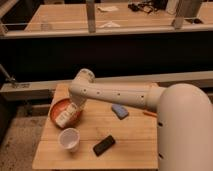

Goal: Place the bottle in the ceramic bowl

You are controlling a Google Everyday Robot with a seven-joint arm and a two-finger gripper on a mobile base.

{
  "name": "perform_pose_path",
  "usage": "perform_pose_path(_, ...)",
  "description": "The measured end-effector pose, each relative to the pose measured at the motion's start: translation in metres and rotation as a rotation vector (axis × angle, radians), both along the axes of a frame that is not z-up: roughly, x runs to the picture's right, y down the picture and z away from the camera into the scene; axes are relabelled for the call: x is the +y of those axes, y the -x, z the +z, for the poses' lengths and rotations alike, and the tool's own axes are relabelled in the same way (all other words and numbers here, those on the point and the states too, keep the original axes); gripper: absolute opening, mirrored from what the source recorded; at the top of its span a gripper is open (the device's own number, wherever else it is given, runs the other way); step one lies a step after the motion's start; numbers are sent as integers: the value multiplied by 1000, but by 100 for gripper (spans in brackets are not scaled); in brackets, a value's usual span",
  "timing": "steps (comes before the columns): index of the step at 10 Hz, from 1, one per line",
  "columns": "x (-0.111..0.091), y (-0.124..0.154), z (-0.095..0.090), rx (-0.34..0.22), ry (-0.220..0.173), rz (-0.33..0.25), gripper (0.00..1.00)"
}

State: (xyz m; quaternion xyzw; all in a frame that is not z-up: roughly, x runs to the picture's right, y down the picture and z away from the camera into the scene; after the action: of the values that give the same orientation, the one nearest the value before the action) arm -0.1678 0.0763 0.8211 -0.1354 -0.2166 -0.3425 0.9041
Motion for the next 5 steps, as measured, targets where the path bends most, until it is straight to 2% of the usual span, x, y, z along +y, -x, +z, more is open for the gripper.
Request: perform_pose_path(5,0,1,1,-6,-6,-9,14)
